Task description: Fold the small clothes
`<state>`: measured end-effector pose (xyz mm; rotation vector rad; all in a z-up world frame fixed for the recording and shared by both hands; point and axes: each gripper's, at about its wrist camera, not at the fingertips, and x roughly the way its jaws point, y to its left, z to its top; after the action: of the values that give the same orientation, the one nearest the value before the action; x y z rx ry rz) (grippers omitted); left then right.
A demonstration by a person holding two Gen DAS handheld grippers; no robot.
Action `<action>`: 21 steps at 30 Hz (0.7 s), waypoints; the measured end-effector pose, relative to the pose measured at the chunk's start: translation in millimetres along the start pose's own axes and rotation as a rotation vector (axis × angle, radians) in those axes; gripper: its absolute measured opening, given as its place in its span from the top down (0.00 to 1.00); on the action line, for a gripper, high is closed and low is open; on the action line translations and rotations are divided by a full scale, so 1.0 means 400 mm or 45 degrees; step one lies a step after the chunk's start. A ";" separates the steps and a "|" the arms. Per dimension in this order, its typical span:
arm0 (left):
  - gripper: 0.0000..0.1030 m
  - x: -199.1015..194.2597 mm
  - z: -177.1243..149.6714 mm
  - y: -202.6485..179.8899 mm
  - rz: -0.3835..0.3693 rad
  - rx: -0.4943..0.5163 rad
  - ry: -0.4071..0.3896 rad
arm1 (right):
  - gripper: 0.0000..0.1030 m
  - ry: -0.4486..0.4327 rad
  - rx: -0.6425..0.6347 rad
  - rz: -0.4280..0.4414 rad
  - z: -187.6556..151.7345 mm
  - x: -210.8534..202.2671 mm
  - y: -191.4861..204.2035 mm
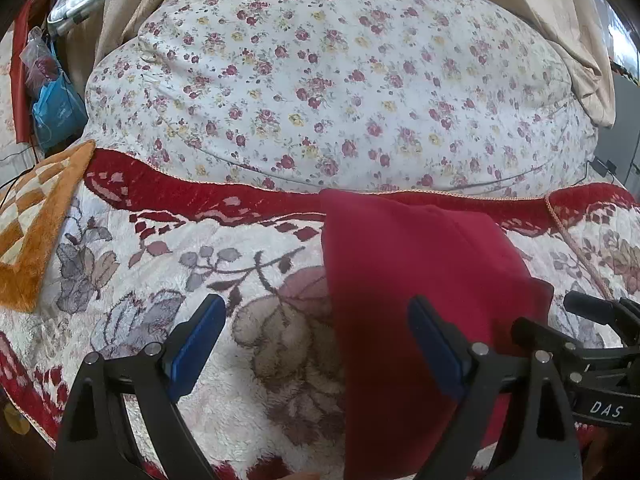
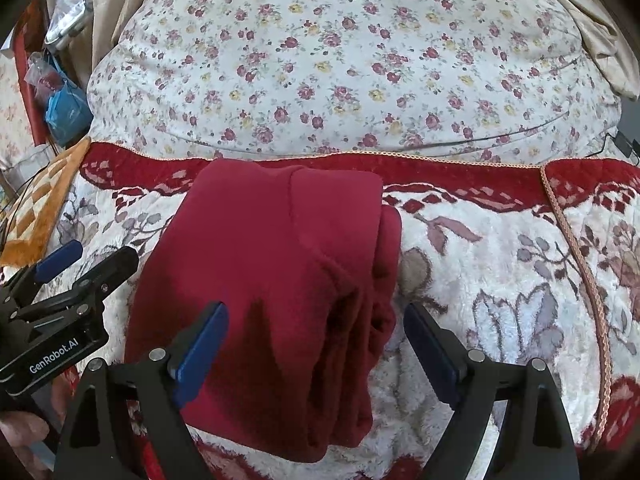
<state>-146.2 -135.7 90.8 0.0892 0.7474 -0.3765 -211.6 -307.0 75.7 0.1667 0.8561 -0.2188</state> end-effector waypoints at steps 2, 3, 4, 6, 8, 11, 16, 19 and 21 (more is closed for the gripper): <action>0.11 0.002 -0.001 0.000 0.003 0.001 -0.001 | 0.10 0.006 0.006 0.001 0.000 0.002 0.000; 0.11 0.003 -0.002 0.004 0.007 0.002 0.000 | 0.10 0.007 0.008 0.003 -0.001 0.003 0.000; 0.11 0.004 -0.002 0.002 0.006 0.001 0.002 | 0.10 0.009 0.010 0.002 -0.001 0.004 0.001; 0.11 0.005 -0.002 0.003 0.005 0.002 0.003 | 0.10 0.014 0.007 0.004 -0.003 0.006 0.005; 0.11 0.007 -0.003 0.003 0.009 0.008 0.003 | 0.10 0.013 0.004 0.005 -0.004 0.008 0.008; 0.11 0.007 -0.003 0.002 0.010 0.008 0.006 | 0.10 0.018 0.006 0.008 -0.004 0.011 0.009; 0.11 0.007 -0.003 -0.002 0.011 0.008 0.004 | 0.10 0.025 0.008 0.007 -0.006 0.015 0.010; 0.11 0.009 -0.004 -0.002 0.011 0.010 0.008 | 0.10 0.027 0.008 0.009 -0.005 0.017 0.011; 0.11 0.011 -0.004 -0.001 0.011 0.010 0.009 | 0.10 0.029 0.008 0.008 -0.004 0.017 0.012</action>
<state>-144.5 -136.9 86.8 0.1015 0.7527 -0.3710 -207.2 -302.8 69.5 0.1784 0.8775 -0.2139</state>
